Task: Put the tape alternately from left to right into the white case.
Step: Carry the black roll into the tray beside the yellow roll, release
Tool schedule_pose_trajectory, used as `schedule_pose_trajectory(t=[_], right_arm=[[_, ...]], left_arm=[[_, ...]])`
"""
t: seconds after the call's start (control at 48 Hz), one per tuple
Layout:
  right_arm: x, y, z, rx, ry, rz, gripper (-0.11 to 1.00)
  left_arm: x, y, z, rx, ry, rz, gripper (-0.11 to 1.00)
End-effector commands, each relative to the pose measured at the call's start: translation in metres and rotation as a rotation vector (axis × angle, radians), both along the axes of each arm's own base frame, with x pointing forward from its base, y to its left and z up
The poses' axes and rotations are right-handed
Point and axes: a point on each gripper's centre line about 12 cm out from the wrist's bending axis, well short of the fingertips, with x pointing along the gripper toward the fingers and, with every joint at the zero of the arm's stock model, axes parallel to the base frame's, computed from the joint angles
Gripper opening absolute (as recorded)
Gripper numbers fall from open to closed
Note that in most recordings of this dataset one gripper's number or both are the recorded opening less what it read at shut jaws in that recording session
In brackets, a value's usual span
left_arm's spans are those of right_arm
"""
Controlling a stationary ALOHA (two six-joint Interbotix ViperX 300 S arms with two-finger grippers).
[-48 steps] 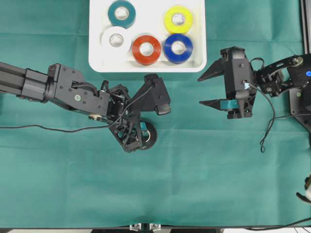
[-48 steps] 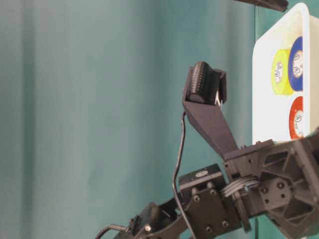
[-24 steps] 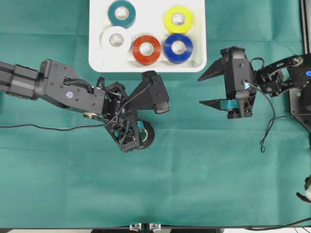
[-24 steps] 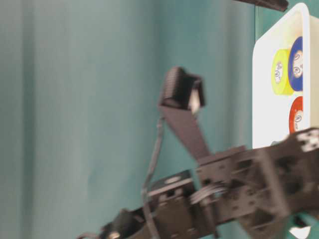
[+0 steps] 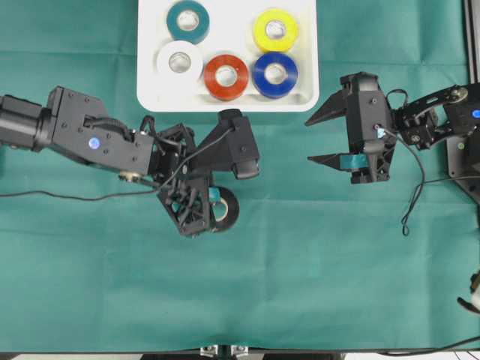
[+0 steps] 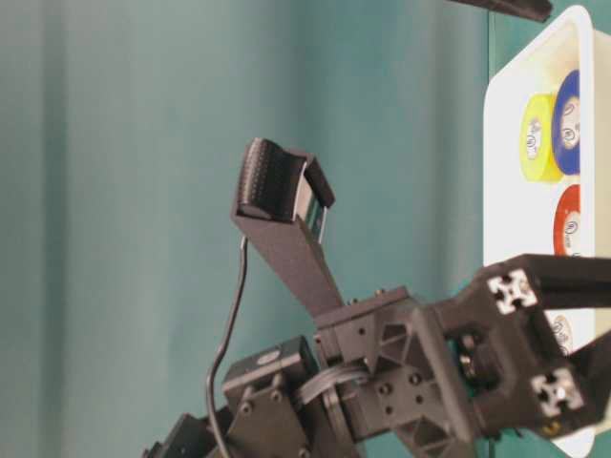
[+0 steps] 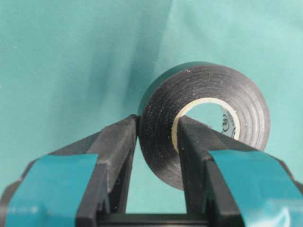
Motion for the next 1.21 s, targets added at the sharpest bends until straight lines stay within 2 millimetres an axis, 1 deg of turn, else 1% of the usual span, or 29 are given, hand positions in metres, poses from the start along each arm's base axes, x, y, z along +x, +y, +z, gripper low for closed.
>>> schedule_pose_trajectory(t=[0.0,0.167,0.416,0.604,0.833,0.958,1.041,1.187], right_arm=[[0.004,0.001,0.009,0.005,-0.032,0.004,0.77],[0.004,0.001,0.009,0.007,-0.031,0.003,0.77],[0.004,0.001,0.009,0.010,-0.032,-0.002,0.77],[0.004,0.001,0.009,0.013,-0.033,-0.002,0.77],[0.004,0.001,0.009,0.020,-0.032,-0.010,0.77],[0.004,0.001,0.009,0.022,-0.035,-0.010,0.77],[0.004,0.001,0.009,0.021,-0.033,-0.010,0.77],[0.003,0.001,0.008,0.023,-0.031,-0.012,0.77]], left_arm=[[0.006,0.014,0.027,0.004,-0.072,0.013,-0.04],[0.009,0.040,0.033,0.039,-0.092,0.015,-0.04],[0.015,0.085,0.040,0.094,-0.122,0.037,-0.04],[0.017,0.122,0.045,0.160,-0.177,0.037,-0.04],[0.014,0.158,0.045,0.230,-0.192,0.031,-0.04],[0.009,0.182,0.043,0.272,-0.199,0.038,-0.04],[0.008,0.193,0.040,0.297,-0.207,0.036,-0.04],[0.010,0.207,0.035,0.337,-0.226,0.025,-0.04]])
